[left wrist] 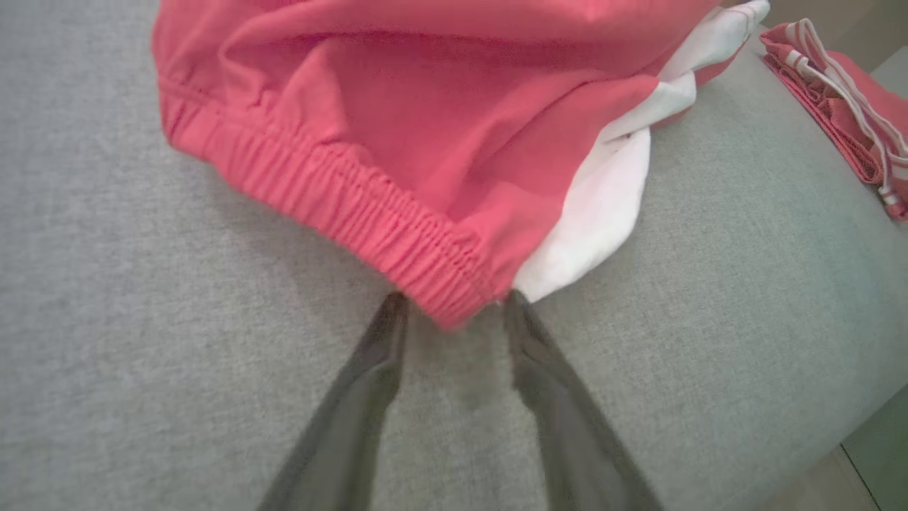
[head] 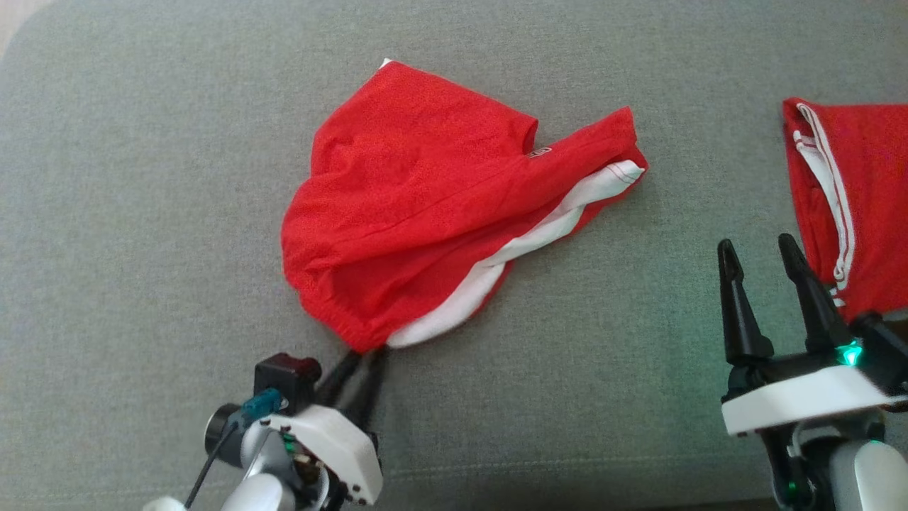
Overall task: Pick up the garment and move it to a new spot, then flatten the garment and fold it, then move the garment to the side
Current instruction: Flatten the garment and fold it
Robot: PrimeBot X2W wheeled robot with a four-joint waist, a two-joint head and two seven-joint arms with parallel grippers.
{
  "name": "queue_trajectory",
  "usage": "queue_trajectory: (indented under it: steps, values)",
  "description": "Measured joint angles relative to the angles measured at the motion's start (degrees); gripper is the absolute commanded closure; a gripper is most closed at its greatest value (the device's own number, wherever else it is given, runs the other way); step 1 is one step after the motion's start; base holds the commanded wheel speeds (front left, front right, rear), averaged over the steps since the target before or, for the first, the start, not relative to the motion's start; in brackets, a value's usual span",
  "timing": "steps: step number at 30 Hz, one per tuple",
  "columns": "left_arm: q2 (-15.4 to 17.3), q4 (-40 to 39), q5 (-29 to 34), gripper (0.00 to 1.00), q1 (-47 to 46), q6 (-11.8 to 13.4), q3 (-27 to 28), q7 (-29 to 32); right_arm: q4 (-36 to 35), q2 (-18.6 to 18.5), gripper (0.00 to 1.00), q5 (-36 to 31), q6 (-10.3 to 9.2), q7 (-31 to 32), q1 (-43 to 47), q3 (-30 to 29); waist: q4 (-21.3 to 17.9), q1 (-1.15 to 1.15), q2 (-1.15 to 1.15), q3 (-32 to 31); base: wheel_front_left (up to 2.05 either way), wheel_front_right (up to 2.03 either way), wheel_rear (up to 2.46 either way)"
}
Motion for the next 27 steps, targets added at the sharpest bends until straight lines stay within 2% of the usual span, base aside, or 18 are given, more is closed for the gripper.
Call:
queue_trajectory:
  steps: [6,10,15,25,26,27]
  values:
    - [0.2,1.6,0.1,1.0,-1.7,-0.4,-0.6,-1.0,1.7,-1.2,0.0,0.2,0.0,1.6,-2.2,0.6,0.1,0.0,0.0,0.5,0.0,0.0,0.0]
    - [0.3,1.3,0.1,1.0,-1.9,-0.4,-0.7,-1.2,4.2,-5.0,0.0,1.5,0.0,5.1,-7.3,2.4,0.7,0.0,0.0,1.0,0.0,0.0,0.0]
    - [0.3,0.7,0.6,1.0,-3.6,-0.5,-1.1,-1.7,9.9,-9.4,0.0,4.0,0.0,10.9,-15.3,7.8,2.2,0.0,0.0,2.2,0.0,0.0,0.0]
    - [0.1,0.4,1.1,1.0,-6.7,-1.0,-2.4,-3.3,18.9,-13.9,0.0,5.1,0.0,17.5,-24.9,14.6,5.4,0.0,0.0,5.4,0.0,0.0,0.0]
    - [0.1,0.4,1.1,1.0,-6.7,-1.0,-2.4,-3.6,19.2,-14.2,0.05,5.1,0.0,17.7,-25.2,15.4,5.5,0.01,0.0,5.6,0.0,0.0,0.0]
    - [0.1,0.4,1.1,1.0,-6.7,-1.0,-2.4,-3.8,19.5,-14.5,0.49,5.1,0.0,18.0,-25.4,16.3,5.5,0.01,0.0,5.7,0.0,0.0,0.0]
